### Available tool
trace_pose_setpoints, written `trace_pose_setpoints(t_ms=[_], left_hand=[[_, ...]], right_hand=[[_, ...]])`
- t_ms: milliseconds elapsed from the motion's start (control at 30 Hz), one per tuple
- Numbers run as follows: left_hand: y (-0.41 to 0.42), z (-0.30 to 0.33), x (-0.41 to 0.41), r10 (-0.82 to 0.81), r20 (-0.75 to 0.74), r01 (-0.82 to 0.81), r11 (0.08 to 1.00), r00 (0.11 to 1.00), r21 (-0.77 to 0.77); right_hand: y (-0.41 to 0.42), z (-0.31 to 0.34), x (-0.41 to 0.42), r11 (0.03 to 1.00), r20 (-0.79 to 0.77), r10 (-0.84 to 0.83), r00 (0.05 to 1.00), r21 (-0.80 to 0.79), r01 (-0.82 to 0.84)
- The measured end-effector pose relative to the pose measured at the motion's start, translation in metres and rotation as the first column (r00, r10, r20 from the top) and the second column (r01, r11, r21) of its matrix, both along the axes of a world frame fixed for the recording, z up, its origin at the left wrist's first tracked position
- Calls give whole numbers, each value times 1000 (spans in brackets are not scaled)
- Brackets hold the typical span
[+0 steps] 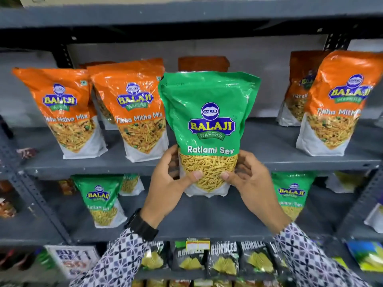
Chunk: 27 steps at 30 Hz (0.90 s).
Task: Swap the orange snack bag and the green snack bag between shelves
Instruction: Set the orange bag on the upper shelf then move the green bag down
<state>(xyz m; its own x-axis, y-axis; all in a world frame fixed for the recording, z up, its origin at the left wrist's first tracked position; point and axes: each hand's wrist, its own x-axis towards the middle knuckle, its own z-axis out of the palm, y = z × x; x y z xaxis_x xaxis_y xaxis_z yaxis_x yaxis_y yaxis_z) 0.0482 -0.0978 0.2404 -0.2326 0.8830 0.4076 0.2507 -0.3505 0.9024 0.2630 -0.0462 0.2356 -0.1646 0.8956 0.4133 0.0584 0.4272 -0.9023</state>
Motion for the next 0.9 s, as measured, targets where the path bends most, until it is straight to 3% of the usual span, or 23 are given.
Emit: trace_pose_setpoints(t_ms=[300,467,600,900], left_hand=[[-29,-111,-12,-12,38,22,958,999,-285],[-13,-166,-24,-11,-44,-10,894,999,-448],[18,-192,-29,-10,-107,-48,848,994,-528],[92,-216,-34,-5,-190,-105,819,982,-564]], right_hand=[[-23,-114,-4,973,174,36,984,-232,5],[-2,-176,-15,935,360,82,929,-349,53],[21,-197,-29,930,477,50,878,-343,133],[89,-213,-50,922,577,30,816,-332,201]])
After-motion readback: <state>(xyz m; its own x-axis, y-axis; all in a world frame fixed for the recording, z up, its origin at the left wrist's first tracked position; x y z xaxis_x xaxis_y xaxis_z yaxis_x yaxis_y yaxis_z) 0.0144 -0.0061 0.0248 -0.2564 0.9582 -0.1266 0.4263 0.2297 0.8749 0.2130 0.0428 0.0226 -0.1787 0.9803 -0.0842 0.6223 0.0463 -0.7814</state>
